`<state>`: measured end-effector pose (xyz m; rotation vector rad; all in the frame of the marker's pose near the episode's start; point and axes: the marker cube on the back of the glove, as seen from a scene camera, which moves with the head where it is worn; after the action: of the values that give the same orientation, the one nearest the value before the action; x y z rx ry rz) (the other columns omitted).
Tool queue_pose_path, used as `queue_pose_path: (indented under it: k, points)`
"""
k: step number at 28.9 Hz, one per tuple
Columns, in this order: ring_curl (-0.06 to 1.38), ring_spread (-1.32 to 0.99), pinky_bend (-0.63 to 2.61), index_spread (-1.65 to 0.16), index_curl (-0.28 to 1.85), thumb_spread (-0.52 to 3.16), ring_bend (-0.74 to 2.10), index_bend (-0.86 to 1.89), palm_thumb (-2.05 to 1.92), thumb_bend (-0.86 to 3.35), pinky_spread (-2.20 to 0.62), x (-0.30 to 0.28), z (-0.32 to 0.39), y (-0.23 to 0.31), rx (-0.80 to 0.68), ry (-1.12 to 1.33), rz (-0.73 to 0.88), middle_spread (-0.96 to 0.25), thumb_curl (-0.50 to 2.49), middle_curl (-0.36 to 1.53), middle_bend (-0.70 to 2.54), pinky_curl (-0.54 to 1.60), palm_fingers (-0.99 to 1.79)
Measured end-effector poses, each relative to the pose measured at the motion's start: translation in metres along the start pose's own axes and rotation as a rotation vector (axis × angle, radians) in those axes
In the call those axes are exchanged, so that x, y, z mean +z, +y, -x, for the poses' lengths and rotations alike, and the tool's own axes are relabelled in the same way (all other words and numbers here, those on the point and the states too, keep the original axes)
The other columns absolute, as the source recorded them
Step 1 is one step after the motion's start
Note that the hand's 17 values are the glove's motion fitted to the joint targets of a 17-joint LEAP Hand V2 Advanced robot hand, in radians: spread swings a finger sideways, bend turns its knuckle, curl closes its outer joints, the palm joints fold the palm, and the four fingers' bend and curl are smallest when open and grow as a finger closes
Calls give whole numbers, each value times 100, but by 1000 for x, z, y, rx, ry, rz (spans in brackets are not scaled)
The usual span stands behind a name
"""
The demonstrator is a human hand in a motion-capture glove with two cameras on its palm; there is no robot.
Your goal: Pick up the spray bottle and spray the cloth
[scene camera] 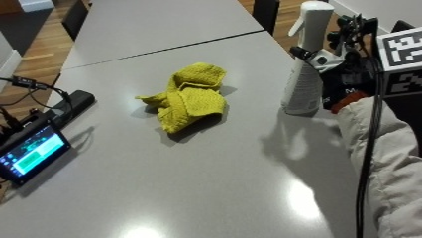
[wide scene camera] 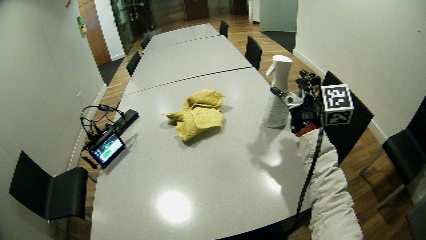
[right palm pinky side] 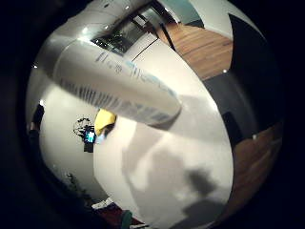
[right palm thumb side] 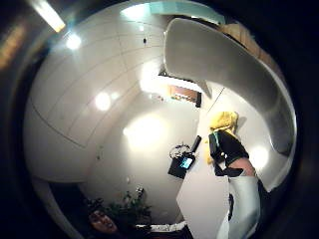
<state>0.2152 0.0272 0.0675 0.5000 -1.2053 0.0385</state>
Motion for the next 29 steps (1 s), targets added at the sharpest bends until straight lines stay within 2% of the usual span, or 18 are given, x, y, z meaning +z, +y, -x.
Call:
queue_pose_path:
  k: [7, 10, 12, 14, 22, 29]
  points:
    - [35, -7, 18, -35, 23, 86, 57, 8, 97, 9, 7, 22, -28, -7, 81, -89, 66, -3, 45, 43, 56, 25, 33]
    - [36, -9, 16, -35, 22, 84, 65, 9, 100, 8, 9, 23, -25, -2, 78, -149, 68, -6, 46, 44, 63, 23, 57]
    - [37, -11, 18, -32, 26, 81, 68, 21, 105, 9, 5, 24, -25, -3, 56, -171, 63, -9, 48, 45, 64, 23, 81]
    - [36, -12, 37, -31, 27, 76, 66, 21, 108, 9, -5, 26, -26, -6, 25, -188, 51, -10, 49, 42, 52, 28, 100]
    - [43, -14, 46, -28, 32, 58, 64, 14, 114, 4, -20, 25, -8, -12, -68, -226, -19, -13, 55, 45, 45, 38, 107]
    - [44, -15, 44, -28, 33, 48, 62, 13, 117, 0, -24, 19, -4, -13, -46, -229, -73, -15, 58, 47, 42, 40, 109]
